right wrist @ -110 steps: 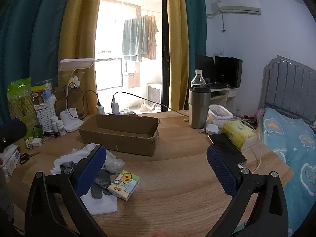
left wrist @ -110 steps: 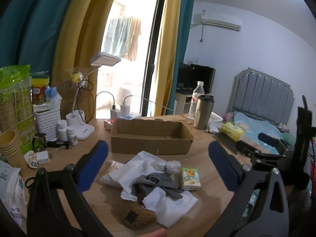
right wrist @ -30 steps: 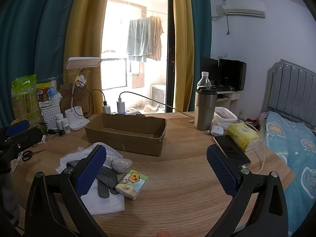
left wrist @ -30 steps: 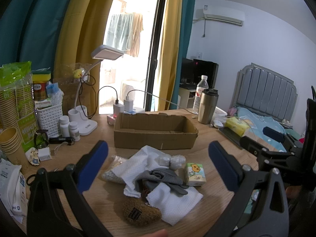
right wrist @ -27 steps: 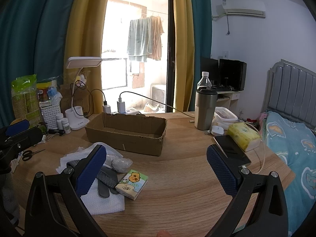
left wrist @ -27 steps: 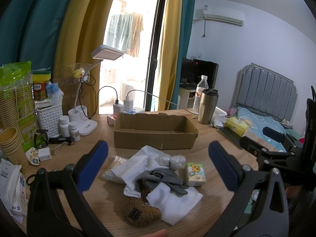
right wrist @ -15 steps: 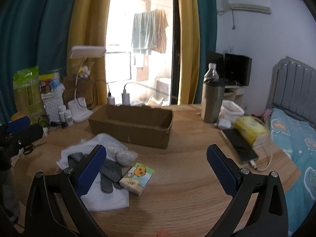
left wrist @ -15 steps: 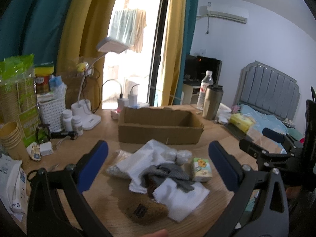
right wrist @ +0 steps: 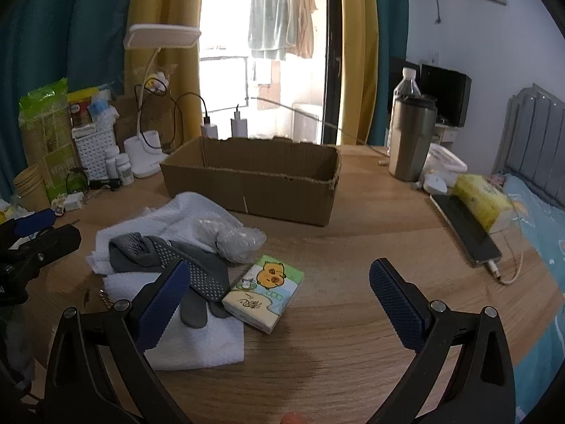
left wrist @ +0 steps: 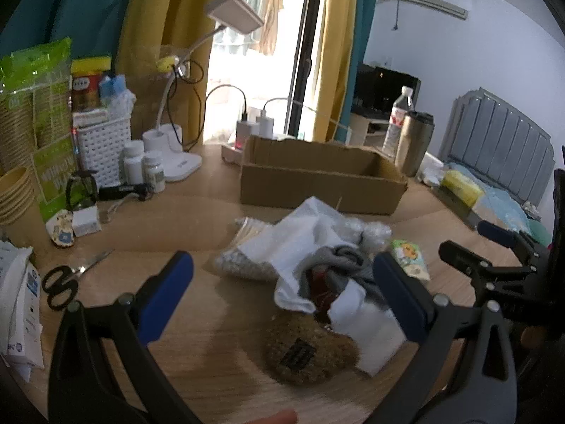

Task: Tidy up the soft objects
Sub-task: 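Grasp the brown plush bear with the left gripper while the right gripper grasps the white towel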

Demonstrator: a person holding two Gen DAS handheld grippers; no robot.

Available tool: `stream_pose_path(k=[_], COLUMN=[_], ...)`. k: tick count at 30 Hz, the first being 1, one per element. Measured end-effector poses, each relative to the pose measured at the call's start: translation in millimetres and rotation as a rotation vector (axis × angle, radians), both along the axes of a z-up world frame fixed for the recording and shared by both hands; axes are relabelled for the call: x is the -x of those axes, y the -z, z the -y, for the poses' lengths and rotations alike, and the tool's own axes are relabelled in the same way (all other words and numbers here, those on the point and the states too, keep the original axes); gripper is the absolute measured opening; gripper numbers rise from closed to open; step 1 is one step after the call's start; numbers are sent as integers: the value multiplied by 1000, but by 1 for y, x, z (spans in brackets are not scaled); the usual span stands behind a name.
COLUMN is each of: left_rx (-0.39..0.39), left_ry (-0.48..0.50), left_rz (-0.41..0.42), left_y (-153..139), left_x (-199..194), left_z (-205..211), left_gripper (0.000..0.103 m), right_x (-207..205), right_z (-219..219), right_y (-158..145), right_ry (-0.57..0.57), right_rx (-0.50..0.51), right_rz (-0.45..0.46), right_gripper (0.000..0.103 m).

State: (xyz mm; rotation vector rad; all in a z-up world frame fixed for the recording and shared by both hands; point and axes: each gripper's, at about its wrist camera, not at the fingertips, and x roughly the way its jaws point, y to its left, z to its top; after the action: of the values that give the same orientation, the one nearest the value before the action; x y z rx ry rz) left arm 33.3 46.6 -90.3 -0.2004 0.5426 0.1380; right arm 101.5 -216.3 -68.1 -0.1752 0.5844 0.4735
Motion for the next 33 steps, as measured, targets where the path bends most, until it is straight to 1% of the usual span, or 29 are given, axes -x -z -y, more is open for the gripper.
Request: stream_pose_path(k=[9,14,20,27,33], left_rx=[-2,6,6,19,20], left_ry=[39,20,2,57,69], left_rz=[-118,-168,-180,-192,-203], left_y=[31,45,48,50,52], left_x=[-13,-10,-3,1,1], left_z=[5,1,-2,5,9], left_gripper=[102,102,102,102,102], right_x=[-15,-10,6,18,19], right_z=[-4,-9,-22,-34,-43], right_y=[22,32,38,45,57], right_ry=[-19,-64,-146,-213,-252], right_rx=[9,12,31,49,57], right_rz=[-77,-117,-148,-188,-238], right_gripper=[103,102,99,96,88])
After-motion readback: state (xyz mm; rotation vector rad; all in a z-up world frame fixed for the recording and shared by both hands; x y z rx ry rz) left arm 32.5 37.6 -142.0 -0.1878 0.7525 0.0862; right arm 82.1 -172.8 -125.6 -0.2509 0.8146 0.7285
